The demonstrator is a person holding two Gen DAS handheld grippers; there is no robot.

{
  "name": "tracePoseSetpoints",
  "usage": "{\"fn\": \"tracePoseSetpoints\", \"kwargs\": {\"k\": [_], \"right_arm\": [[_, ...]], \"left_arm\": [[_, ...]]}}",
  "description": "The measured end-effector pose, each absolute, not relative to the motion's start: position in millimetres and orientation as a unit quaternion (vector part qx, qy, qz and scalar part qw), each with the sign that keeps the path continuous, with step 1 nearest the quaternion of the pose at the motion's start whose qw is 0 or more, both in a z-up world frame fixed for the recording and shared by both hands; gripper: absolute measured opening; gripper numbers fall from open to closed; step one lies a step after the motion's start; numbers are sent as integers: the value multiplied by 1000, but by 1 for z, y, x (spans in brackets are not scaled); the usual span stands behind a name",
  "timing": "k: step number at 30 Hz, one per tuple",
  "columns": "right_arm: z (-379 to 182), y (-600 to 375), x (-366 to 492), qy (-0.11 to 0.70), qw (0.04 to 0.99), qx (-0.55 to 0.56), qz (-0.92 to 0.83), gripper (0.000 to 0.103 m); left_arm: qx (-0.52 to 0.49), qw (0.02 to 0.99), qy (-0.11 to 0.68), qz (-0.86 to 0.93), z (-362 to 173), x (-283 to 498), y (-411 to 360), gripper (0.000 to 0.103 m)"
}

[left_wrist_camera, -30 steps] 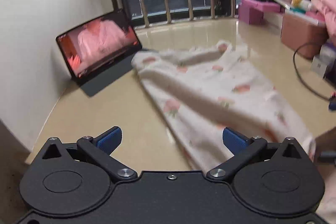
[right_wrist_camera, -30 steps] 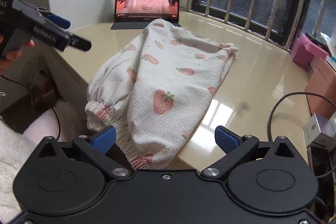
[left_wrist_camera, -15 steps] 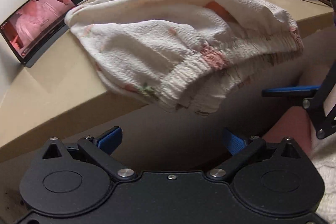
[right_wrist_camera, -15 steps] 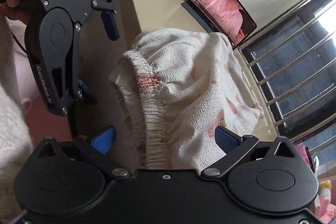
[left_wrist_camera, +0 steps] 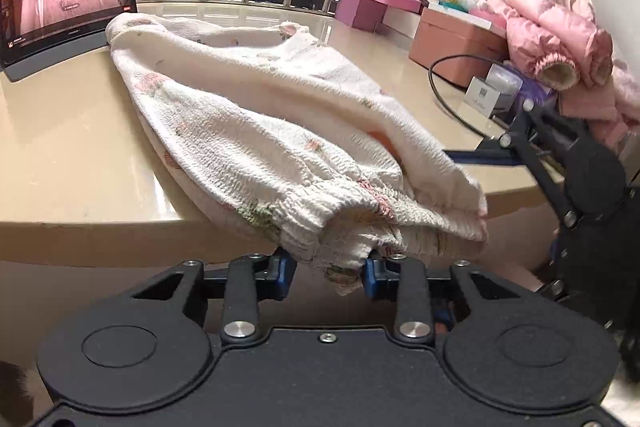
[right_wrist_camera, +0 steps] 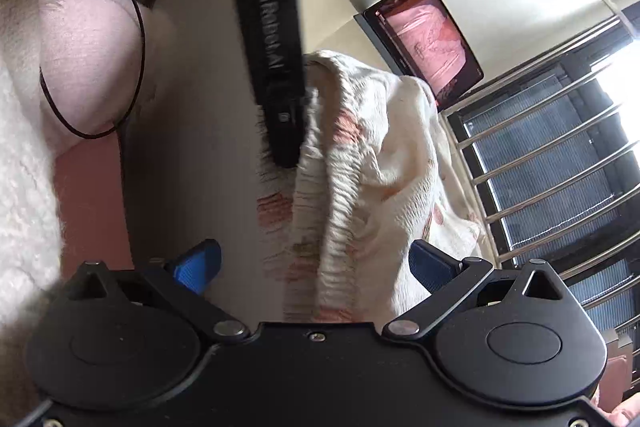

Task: Fold clothes
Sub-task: 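Grasp the waistband with the left gripper while the right gripper grasps it too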

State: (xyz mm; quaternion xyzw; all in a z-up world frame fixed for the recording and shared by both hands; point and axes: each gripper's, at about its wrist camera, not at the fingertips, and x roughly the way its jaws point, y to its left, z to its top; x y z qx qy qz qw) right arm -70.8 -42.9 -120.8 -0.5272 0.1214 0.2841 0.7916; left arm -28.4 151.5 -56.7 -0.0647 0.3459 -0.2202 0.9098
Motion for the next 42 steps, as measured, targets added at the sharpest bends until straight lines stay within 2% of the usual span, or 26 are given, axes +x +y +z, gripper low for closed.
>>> {"fn": "tracePoseSetpoints", "kwargs": {"k": [6, 10, 13, 15, 16, 19, 21, 24, 26, 27, 28, 29, 33, 36, 39, 41, 42], "right_arm": [[-123, -20, -74, 69, 824, -517, 221, 99], [-114, -13, -76, 51, 857, -483, 172, 94], [-106, -14, -75, 60, 879, -452, 139, 74], [-100, -18, -72, 77, 890, -433, 121, 56], [-99, -21, -69, 88, 892, -429, 115, 52], [-90, -29, -62, 112, 896, -413, 121, 31], [-84, -34, -64, 116, 894, -410, 136, 28], [-73, -40, -68, 120, 889, -411, 164, 27], [-65, -44, -68, 132, 883, -408, 188, 27], [-60, -45, -66, 138, 880, -409, 198, 27], [-56, -46, -65, 144, 877, -409, 207, 27], [-52, -47, -64, 149, 873, -410, 217, 27], [-36, -46, -51, 164, 867, -405, 242, 27], [-25, -45, -40, 174, 862, -399, 259, 27], [-14, -43, -29, 180, 859, -396, 269, 27], [-11, -43, -27, 188, 855, -400, 273, 27], [-10, -44, -26, 192, 851, -404, 275, 27]], "left_arm": [[-158, 896, 359, -209, -27, -21, 160, 32], [-267, 865, 369, -211, -26, -11, 177, 30], [-306, 858, 356, -207, -24, -8, 184, 28], [-315, 860, 346, -204, -21, -8, 187, 28], [-319, 860, 342, -202, -19, -9, 189, 28], [-319, 865, 336, -194, -14, -9, 193, 28], [-301, 872, 340, -183, -14, -9, 194, 28], [-282, 872, 360, -173, -18, -10, 198, 35], [-253, 879, 367, -168, -21, -16, 203, 48], [-222, 888, 369, -162, -22, -22, 204, 64], [-182, 898, 368, -159, -21, -28, 203, 75], [-142, 907, 365, -156, -21, -34, 202, 76], [67, 925, 334, -167, -23, -52, 180, 77], [221, 923, 276, -151, -35, -57, 150, 77], [314, 908, 227, -159, -47, -52, 127, 77], [340, 901, 204, -174, -49, -42, 116, 68], [350, 899, 194, -180, -48, -37, 112, 56]]}}
